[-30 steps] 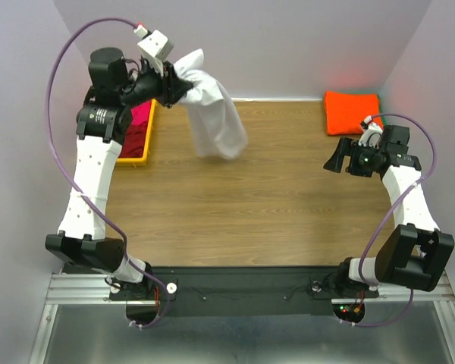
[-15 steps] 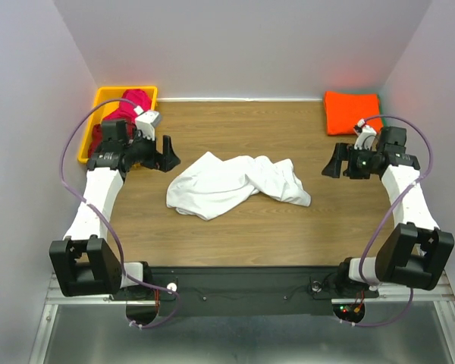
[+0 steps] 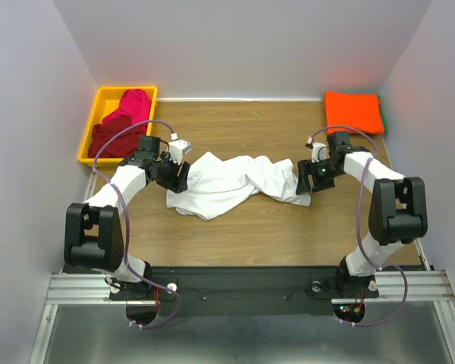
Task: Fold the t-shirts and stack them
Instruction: Flatten the tshirt out
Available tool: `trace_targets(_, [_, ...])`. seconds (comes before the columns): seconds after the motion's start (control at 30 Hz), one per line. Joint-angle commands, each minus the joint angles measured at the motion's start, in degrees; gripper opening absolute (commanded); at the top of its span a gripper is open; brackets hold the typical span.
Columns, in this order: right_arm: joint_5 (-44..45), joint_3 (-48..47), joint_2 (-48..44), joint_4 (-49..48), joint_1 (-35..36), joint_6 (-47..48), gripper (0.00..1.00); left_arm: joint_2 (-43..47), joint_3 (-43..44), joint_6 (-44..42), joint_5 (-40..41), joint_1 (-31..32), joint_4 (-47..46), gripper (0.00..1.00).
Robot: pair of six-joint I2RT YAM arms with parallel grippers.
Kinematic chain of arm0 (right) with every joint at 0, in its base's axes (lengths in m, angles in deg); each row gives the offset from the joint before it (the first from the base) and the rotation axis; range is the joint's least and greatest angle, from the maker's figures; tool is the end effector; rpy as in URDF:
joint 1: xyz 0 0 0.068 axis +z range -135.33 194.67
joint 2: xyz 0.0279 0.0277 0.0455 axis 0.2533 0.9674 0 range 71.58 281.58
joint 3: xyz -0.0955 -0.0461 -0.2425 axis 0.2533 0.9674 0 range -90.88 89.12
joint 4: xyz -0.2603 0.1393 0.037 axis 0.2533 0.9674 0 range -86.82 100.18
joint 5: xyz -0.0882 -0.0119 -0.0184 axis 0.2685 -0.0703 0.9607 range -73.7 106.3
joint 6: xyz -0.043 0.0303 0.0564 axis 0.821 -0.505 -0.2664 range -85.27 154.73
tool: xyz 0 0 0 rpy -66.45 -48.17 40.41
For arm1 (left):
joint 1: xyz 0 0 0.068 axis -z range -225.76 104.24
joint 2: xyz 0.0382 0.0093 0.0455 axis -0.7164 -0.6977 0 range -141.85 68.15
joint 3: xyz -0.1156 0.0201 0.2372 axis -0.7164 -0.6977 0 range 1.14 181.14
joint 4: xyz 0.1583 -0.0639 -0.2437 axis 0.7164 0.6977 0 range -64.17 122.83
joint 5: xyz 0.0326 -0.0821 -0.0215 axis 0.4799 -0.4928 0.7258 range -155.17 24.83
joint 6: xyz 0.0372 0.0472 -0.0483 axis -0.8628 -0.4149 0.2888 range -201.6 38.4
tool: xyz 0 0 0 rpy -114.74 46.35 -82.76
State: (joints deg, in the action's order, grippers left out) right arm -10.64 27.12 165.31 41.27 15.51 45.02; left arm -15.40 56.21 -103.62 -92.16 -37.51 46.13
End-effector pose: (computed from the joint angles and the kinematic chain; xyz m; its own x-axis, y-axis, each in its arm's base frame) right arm 0.3542 0.0350 0.1463 -0.8932 -0.1723 -0.4154 -0.3342 0.8724 0.3567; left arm 0.3482 -0.0806 0.1854 -0.5314 0.4146 -0.7387 0.6719 0.7374 -0.0694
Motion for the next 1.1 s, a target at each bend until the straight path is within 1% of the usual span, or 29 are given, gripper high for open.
trace_targets(0.0, [4.43, -1.64, 3.64, -3.37, 4.94, 0.53, 0.80, -0.82, -1.71, -1.18, 7.19, 0.19, -2.71, 0.65])
trace_targets(0.07, [5.58, -1.37, 6.28, -3.46, 6.45, 1.14, 0.76, -2.23, -1.89, -1.79, 9.66, 0.45, -2.63, 0.63])
trace_targets(0.1, [6.02, -1.02, 6.90, -3.54, 7.50, 1.32, 0.73, -3.36, -2.24, -2.32, 11.58, 0.45, -2.54, 0.57])
trace_targets(0.13, [6.63, -0.85, 7.68, -3.46, 7.86, 1.40, 0.64, -3.90, -2.51, -2.59, 12.38, 0.45, -2.54, 0.54])
trace_targets(0.17, [6.98, -0.76, 8.48, -3.37, 8.03, 1.49, 0.58, -4.43, -2.68, -2.76, 13.18, 0.45, -2.19, 0.45])
trace_targets(0.2, [7.42, -0.50, 8.57, -3.11, 8.21, 1.75, 0.53, -5.13, -2.69, -3.11, 13.88, 0.45, -1.75, 0.42])
trace_targets(0.23, [8.38, 0.29, 8.40, -3.02, 8.21, 2.63, 0.44, -5.39, -2.86, -3.90, 14.15, 0.45, -0.62, 0.37])
trace_targets(0.27, [8.74, 0.73, 8.13, -2.58, 8.21, 3.25, 0.40, -5.57, -3.04, -4.34, 14.06, 0.45, 0.09, 0.33])
trace_targets(0.3, [9.09, 1.17, 6.83, -1.27, 8.21, 3.95, 0.38, -5.75, -3.47, -4.96, 13.98, 0.45, 1.75, 0.24])
trace_targets(0.33, [9.53, 2.13, 6.03, -0.39, 8.21, 5.96, 0.32, -5.75, -3.65, -6.09, 13.97, 0.45, 2.72, 0.18])
trace_targets(0.37, [9.62, 2.58, 4.98, 0.75, 8.21, 6.93, 0.29, -5.40, -4.00, -7.15, 13.97, 0.36, 3.78, 0.07])
trace_targets(0.4, [9.62, 2.93, 2.88, 3.37, 8.12, 7.99, 0.26, -4.70, -4.27, -7.94, 13.89, 0.36, 5.79, 0.03])
trace_targets(0.43, [9.45, 3.37, 1.47, 4.62, 8.21, 8.95, 0.19, -3.82, -4.62, -8.65, 14.06, 0.28, 6.51, 0.00])
trace_targets(0.47, [9.19, 3.81, 0.15, 5.76, 8.21, 11.14, 0.16, -2.77, -4.88, -10.31, 14.06, 0.19, 7.47, 0.00])
trace_targets(0.53, [8.75, 4.52, -3.36, 9.71, 8.21, 14.57, 0.14, 0.22, -5.32, -13.29, 13.89, 0.19, 10.88, 0.00])
trace_targets(0.57, [8.48, 4.08, -4.08, 11.03, 8.21, 15.63, 0.14, 0.92, -5.06, -14.18, 13.71, 0.19, 12.12, 0.00])
trace_targets(0.6, [7.96, 2.42, -5.56, 14.70, 8.21, 16.95, 0.18, 2.06, -4.71, -15.67, 13.54, 0.19, 15.01, 0.00])
trace_targets(0.63, [6.65, 1.54, -5.58, 16.82, 8.30, 18.53, 0.18, 2.60, -4.10, -16.73, 13.01, 0.19, 16.52, 0.00])
trace_targets(0.67, [5.33, 0.66, -6.80, 18.50, 8.30, 20.02, 0.31, 2.95, -2.09, -17.70, 12.31, 0.19, 18.01, 0.00])
trace_targets(0.7, [5.40, -0.83, -7.33, 19.91, 8.21, 20.30, 0.54, 3.21, -0.50, -19.62, 10.30, 0.19, 20.46, 0.00])
trace_targets(0.73, [5.75, -1.54, -7.77, 20.27, 8.21, 20.39, 0.54, 3.22, 1.16, -19.81, 9.41, 0.19, 21.01, 0.08])
trace_targets(0.77, [6.63, -2.42, -8.65, 20.27, 8.12, 20.83, 0.64, 2.69, 5.36, -19.47, 7.23, 0.27, 20.93, 0.35])
trace_targets(0.8, [6.98, -3.04, -8.83, 19.58, 8.04, 20.83, 0.64, 2.08, 7.66, -18.94, 5.73, 0.36, 20.84, 0.45])
trace_targets(0.83, [6.90, -4.52, -8.66, 19.14, 7.95, 20.39, 0.64, 1.29, 9.86, -17.11, 4.49, 0.62, 19.45, 0.53])
trace_targets(0.87, [6.55, -5.23, -7.70, 18.09, 7.60, 19.17, 0.64, -0.89, 13.71, -15.79, 3.44, 1.06, 17.95, 0.54])
trace_targets(0.9, [6.64, -6.02, -6.73, 17.47, 7.51, 18.46, 0.62, -2.39, 15.75, -14.29, 3.17, 1.50, 15.07, 0.55])
trace_targets(0.93, [6.72, -7.60, -5.85, 16.94, 7.42, 17.67, 0.58, -4.06, 17.77, -11.41, 2.73, 1.94, 13.82, 0.55])
trace_targets(0.97, [6.38, -8.31, -5.06, 16.41, 7.07, 16.36, 0.56, -5.73, 19.88, -10.25, 2.29, 2.81, 12.50, 0.55])
trace_targets(1.07, [5.85, -11.29, -0.85, 14.30, 5.58, 13.20, 0.52, -15.11, 29.36, -5.86, 1.49, 4.40, 8.02, 0.55])
